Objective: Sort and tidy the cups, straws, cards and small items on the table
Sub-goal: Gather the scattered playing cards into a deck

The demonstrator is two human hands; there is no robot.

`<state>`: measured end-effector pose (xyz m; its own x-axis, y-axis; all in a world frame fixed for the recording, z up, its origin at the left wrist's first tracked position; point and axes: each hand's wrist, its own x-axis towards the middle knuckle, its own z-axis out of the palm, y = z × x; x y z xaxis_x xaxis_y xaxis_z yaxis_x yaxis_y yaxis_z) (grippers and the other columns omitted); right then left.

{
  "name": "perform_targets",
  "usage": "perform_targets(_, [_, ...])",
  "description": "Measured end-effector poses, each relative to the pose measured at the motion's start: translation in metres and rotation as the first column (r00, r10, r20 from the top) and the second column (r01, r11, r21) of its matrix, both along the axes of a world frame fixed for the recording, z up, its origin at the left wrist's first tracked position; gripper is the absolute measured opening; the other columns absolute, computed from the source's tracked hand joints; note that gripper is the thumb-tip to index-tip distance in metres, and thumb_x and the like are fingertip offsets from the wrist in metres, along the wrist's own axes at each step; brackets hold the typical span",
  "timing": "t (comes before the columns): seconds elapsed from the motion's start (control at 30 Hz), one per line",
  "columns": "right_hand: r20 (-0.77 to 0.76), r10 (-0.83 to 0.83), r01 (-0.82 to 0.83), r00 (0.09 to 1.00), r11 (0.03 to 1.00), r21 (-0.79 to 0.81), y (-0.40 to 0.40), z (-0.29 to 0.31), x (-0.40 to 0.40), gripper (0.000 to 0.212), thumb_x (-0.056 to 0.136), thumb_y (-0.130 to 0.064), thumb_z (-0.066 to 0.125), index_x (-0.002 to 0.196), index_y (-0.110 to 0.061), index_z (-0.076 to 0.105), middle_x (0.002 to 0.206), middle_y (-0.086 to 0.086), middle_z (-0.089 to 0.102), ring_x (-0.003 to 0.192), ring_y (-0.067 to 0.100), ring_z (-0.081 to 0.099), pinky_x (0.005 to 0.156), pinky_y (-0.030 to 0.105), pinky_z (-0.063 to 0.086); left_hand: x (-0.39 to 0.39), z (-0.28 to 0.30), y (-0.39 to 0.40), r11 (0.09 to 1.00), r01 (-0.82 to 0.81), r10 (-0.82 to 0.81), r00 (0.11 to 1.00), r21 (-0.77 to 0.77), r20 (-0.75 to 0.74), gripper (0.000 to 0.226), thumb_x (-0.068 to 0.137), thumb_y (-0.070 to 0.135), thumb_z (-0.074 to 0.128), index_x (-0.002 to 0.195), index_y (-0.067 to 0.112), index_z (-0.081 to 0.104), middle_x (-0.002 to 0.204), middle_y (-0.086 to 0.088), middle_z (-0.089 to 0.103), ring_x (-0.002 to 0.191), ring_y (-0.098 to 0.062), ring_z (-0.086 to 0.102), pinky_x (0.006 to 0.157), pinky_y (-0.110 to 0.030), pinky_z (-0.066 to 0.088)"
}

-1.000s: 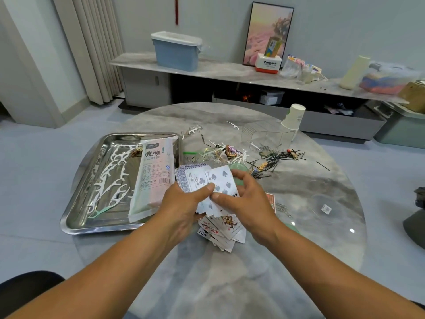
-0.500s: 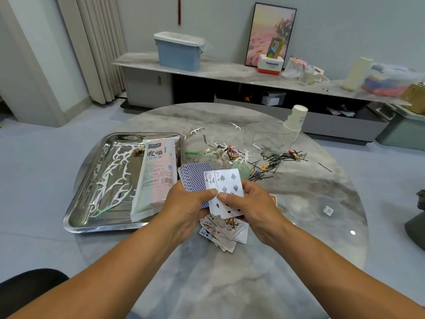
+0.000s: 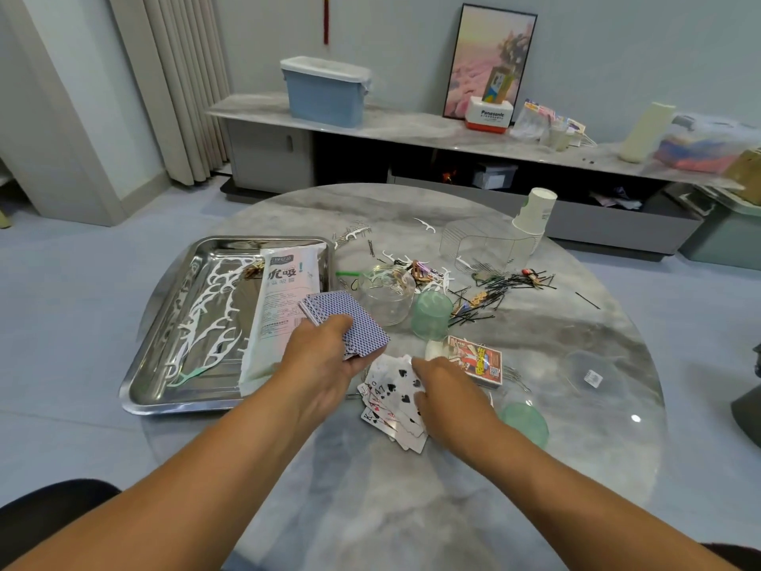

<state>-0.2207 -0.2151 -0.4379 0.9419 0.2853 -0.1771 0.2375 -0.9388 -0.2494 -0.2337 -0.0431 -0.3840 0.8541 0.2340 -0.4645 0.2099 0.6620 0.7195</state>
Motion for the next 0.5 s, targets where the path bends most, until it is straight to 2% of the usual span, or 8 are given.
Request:
perform_targets(0.1, [0.126,0.041,-0.033,0.991,0.998,-0.062,0.001,0.001,0.001,0.028,0.093,-0.004,0.053,0.117,-0.016,0.064,0.117,0.007,0.059,0.108,0.03,0.059,0.082,0.032,0.05,-0.003,-0.004,-0.004,0.998,0.036,-0.036,0.999,0.047,0.003,0.023,0.098,-0.004,0.056,0.118,0.006,0.058,0.111,-0.015,0.07,0.094,-0.03,0.071,0.061,-0.042,0.063])
perform_targets(0.17, [0.124,-0.103,0.077,0.987,0.978,0.195,0.004,0.009,0.003,0.029,0.098,-0.007,0.047,0.114,-0.018,0.069,0.112,0.007,0.067,0.102,0.03,0.064,0.086,0.04,0.056,-0.003,-0.006,-0.005,0.995,0.045,-0.046,0.999,0.094,0.014,0.022,0.095,-0.004,0.061,0.113,0.009,0.061,0.103,-0.011,0.074,0.084,-0.026,0.074,0.06,-0.04,0.062])
perform_targets(0.2, [0.041,-0.2,0.167,0.979,0.899,0.406,0.006,0.016,0.003,0.031,0.102,-0.013,0.044,0.122,-0.019,0.068,0.115,0.005,0.07,0.103,0.028,0.066,0.088,0.044,0.057,-0.003,-0.008,-0.005,0.992,0.045,-0.048,0.999,0.117,0.018,0.023,0.093,-0.004,0.064,0.111,0.01,0.062,0.1,-0.009,0.075,0.081,-0.025,0.076,0.062,-0.041,0.063])
perform_targets(0.27, [-0.297,-0.226,0.372,0.928,0.511,0.775,0.011,0.031,0.002,0.029,0.106,-0.027,0.046,0.127,-0.021,0.065,0.107,0.002,0.074,0.093,0.023,0.073,0.079,0.041,0.062,-0.003,-0.011,-0.004,0.986,0.053,-0.058,0.998,0.158,0.029,0.028,0.09,-0.005,0.068,0.112,0.011,0.064,0.101,-0.008,0.076,0.086,-0.028,0.076,0.07,-0.047,0.063])
perform_targets(0.3, [-0.425,-0.144,0.448,0.894,0.329,0.831,0.011,0.035,0.003,0.025,0.105,-0.034,0.052,0.121,-0.023,0.067,0.1,0.001,0.076,0.084,0.022,0.074,0.07,0.036,0.062,-0.003,-0.012,-0.005,0.982,0.063,-0.07,0.997,0.179,0.036,0.03,0.088,-0.005,0.07,0.113,0.012,0.065,0.103,-0.008,0.076,0.091,-0.03,0.075,0.074,-0.049,0.063])
perform_targets(0.33, [-0.462,-0.069,0.462,0.884,0.264,0.846,0.01,0.038,0.003,0.022,0.101,-0.038,0.059,0.115,-0.024,0.07,0.097,0.0,0.077,0.079,0.02,0.075,0.065,0.031,0.06,-0.004,-0.013,-0.006,0.977,0.076,-0.086,0.995,0.198,0.045,0.031,0.087,-0.003,0.072,0.113,0.013,0.065,0.104,-0.008,0.077,0.093,-0.03,0.075,0.077,-0.05,0.062])
perform_targets(0.43, [-0.42,-0.014,0.397,0.908,0.352,0.847,0.009,0.037,0.001,0.018,0.091,-0.029,0.076,0.105,-0.019,0.074,0.093,0.005,0.078,0.074,0.016,0.072,0.063,0.025,0.056,-0.005,-0.013,-0.011,0.978,0.109,-0.124,0.99,0.178,0.074,0.023,0.089,0.011,0.074,0.111,0.015,0.067,0.099,-0.006,0.078,0.086,-0.025,0.077,0.074,-0.046,0.063])
perform_targets(0.5, [-0.451,-0.052,0.441,0.891,0.335,0.833,0.01,0.033,0.001,0.019,0.09,-0.023,0.076,0.105,-0.011,0.072,0.089,0.007,0.077,0.072,0.013,0.07,0.062,0.024,0.055,-0.005,-0.011,-0.013,0.988,0.115,-0.122,0.991,0.104,0.061,0.014,0.097,0.023,0.066,0.11,0.016,0.066,0.092,-0.004,0.079,0.079,-0.02,0.077,0.064,-0.039,0.063])
